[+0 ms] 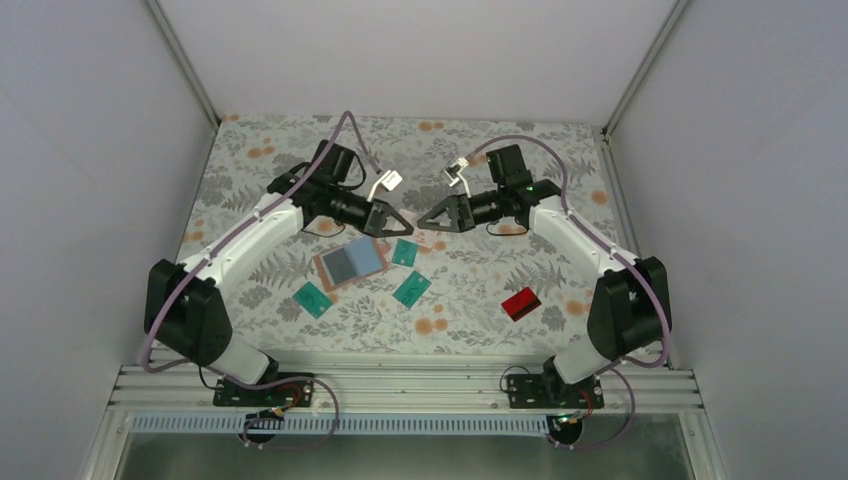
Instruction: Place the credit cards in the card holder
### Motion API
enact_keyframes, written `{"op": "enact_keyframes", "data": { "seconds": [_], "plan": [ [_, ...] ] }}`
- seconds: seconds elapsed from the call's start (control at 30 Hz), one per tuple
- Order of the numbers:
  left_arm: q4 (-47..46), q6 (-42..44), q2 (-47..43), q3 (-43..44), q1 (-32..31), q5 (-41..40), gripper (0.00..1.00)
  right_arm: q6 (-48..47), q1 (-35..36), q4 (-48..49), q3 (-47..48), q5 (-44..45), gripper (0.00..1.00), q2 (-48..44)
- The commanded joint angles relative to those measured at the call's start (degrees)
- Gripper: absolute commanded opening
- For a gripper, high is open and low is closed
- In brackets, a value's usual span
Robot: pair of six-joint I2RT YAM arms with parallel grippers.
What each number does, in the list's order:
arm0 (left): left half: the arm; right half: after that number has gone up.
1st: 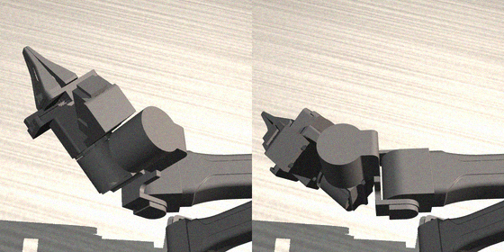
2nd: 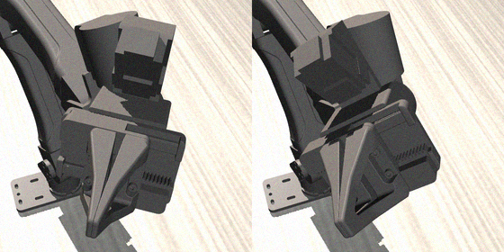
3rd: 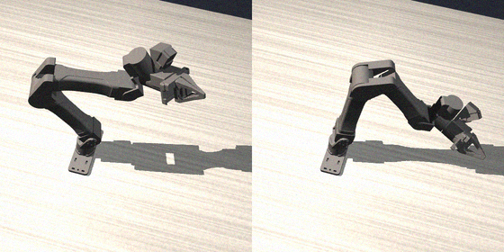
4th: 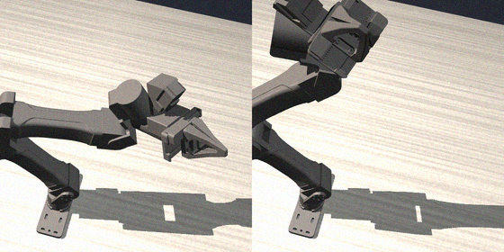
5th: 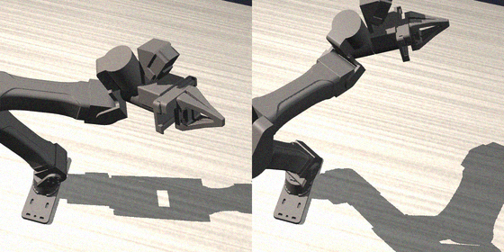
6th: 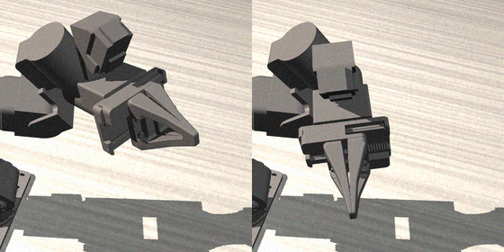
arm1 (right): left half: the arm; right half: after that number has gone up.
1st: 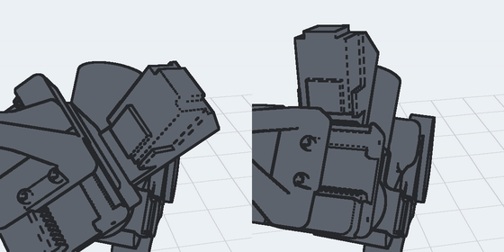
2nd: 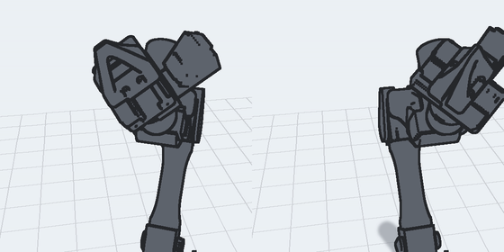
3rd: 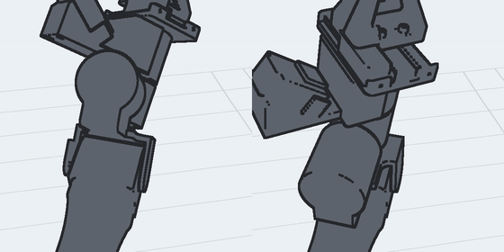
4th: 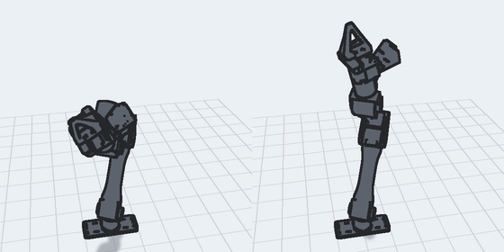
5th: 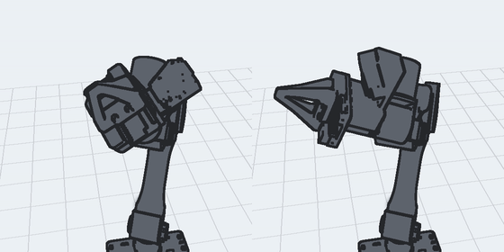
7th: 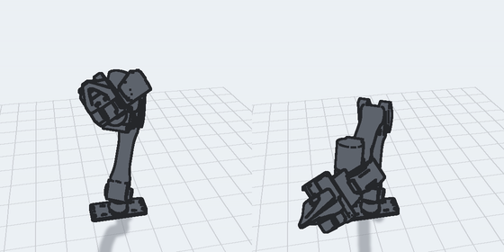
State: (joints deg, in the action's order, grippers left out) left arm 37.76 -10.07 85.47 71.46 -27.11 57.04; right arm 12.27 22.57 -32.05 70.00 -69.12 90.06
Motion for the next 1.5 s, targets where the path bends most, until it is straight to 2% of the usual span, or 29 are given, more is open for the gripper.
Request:
{"op": "enact_keyframes", "data": {
  "seconds": [0.0,0.2,0.3,0.43,0.47,0.6,0.67,0.87,0.97,1.1,1.27,1.47],
  "plan": [
    [3.04,8.51,2.77,5.05,0.22,7.75,0.02,-1.25,-0.27,0.84,-0.95,-7.47,0.65,-1.9],
    [6.86,11.98,6.22,7.87,0.42,9.38,0.02,-1.08,-0.24,1.11,-2.73,-9.11,0.31,-3.79],
    [7.13,12.3,6.58,8.15,0.39,10.29,0.02,-0.83,-0.24,1.04,-2.78,-8.55,0.06,-3.64],
    [6.87,11.95,6.26,8.33,0.39,10.44,0.03,2.79,-0.24,4.06,-2.76,-7.31,0.04,-4.06],
    [5.58,10.6,5.76,8.15,0.46,9.86,0.07,5.36,-0.24,5.57,-2.74,-6.66,0.04,-4.34],
    [-6.75,-2.08,1.33,5.61,1.12,5.02,0.55,17.4,-0.17,14.97,-3.38,-2.04,0.04,-6.48],
    [-12.26,-9.34,-1.11,4.8,1.5,1.61,0.7,23.7,-0.1,20.33,-3.44,0.36,0.04,-6.98],
    [-30.36,-29.36,-9.41,-2.82,1.98,-10.18,0.81,41.2,0.39,29.71,-2.08,9.76,0.04,-6.82],
    [-37.74,-38.8,-12.86,-7.41,1.98,-15.44,0.83,51.4,1.4,40.98,-4.29,13.49,0.04,-7.85],
    [-42.5,-47.02,-16.06,-11.06,1.89,-21.62,0.8,60.51,3.58,53.67,-4.81,18.21,0.04,-7.47],
    [-44.1,-47.46,-16.3,-9.29,1.93,-23.27,0.73,67.26,5.98,62.93,-4.25,21.54,0.04,-6.06],
    [-50.66,-50.73,-16.43,-10.42,1.99,-24.79,0.56,68.17,7.3,65.25,-3.38,23.82,0.04,-5.92]
  ]
}}
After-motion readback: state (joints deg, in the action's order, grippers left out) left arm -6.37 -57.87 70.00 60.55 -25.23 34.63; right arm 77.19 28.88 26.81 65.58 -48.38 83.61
